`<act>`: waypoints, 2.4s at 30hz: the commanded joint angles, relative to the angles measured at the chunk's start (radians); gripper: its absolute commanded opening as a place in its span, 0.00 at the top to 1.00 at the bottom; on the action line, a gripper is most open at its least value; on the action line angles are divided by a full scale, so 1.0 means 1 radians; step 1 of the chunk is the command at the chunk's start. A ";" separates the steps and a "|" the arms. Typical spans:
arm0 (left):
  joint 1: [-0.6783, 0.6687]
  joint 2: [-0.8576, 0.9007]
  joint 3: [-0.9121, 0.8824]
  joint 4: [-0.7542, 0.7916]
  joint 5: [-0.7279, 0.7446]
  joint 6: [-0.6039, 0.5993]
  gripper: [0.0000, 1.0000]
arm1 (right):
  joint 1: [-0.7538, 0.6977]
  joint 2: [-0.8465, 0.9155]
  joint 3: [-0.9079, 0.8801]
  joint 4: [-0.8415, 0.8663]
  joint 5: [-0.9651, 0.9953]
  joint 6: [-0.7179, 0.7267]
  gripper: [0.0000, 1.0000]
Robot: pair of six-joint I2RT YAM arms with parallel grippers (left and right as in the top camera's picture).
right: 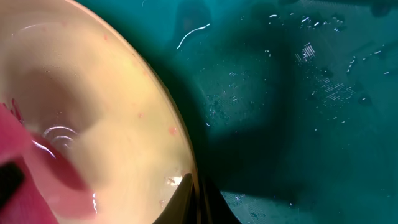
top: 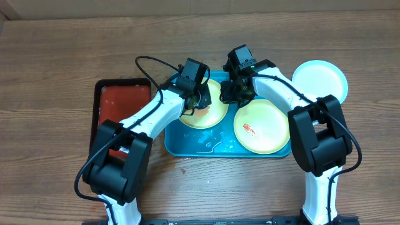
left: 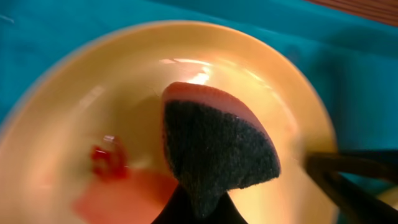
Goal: Clean dirty plates on tray and stack at the side
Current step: 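Scrub the yellow plate with the sponge while the right gripper holds it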
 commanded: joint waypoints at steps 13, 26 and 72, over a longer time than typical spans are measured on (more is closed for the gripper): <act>0.008 0.166 0.018 -0.044 -0.133 -0.078 0.96 | 0.000 0.005 -0.032 0.010 0.011 0.008 0.96; 0.048 0.165 0.188 -0.357 -0.313 0.019 0.96 | 0.000 0.005 -0.032 0.013 0.011 0.011 0.96; 0.105 0.296 0.579 -0.626 0.177 0.244 0.64 | 0.000 0.005 -0.033 0.013 0.011 0.011 0.96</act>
